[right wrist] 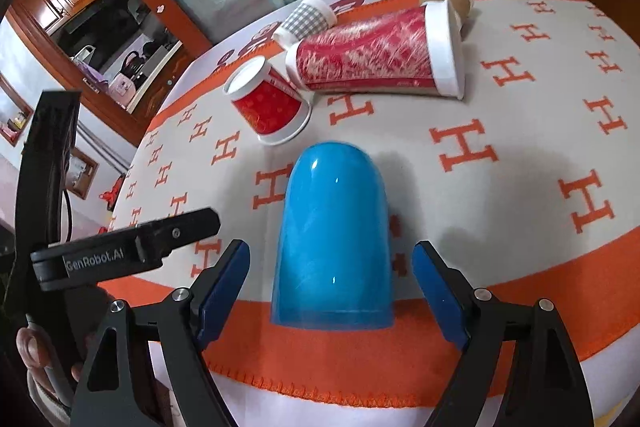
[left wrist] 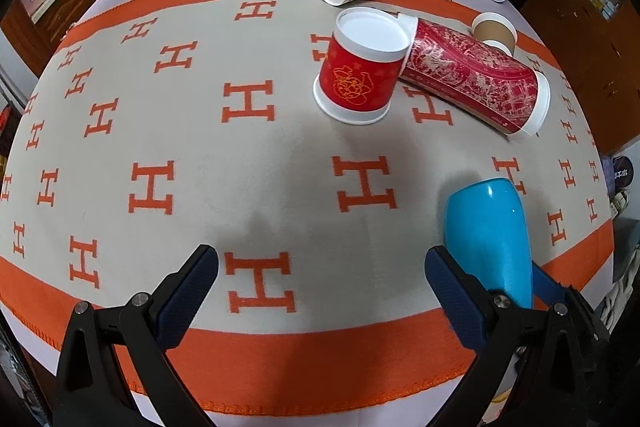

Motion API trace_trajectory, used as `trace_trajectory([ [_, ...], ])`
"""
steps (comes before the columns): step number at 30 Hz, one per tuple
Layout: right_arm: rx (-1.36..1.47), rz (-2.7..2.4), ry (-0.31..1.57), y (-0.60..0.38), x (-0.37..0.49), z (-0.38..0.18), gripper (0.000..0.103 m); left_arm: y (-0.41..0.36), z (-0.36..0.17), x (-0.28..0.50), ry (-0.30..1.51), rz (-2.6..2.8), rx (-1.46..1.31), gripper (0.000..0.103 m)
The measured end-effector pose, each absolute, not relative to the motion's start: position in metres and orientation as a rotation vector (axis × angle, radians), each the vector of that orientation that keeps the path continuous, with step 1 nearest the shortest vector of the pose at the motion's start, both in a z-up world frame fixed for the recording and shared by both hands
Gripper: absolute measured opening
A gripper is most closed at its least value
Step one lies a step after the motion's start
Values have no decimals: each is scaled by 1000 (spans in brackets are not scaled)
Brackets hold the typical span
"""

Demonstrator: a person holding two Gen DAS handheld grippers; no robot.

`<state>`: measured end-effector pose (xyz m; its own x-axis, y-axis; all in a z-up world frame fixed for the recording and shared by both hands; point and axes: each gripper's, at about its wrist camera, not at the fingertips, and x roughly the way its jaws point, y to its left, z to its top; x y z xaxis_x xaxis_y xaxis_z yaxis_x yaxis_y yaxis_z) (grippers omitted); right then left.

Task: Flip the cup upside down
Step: 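Carry the blue cup with the right gripper toward the left gripper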

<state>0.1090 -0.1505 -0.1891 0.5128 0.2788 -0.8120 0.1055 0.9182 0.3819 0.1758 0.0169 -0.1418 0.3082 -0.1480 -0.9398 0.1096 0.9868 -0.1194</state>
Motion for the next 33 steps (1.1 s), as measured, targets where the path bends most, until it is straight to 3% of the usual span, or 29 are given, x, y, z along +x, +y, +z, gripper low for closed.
trace_trajectory([
  [33, 223, -24, 823, -203, 44, -91, 85, -30, -83, 129, 1065, -376, -2, 102],
])
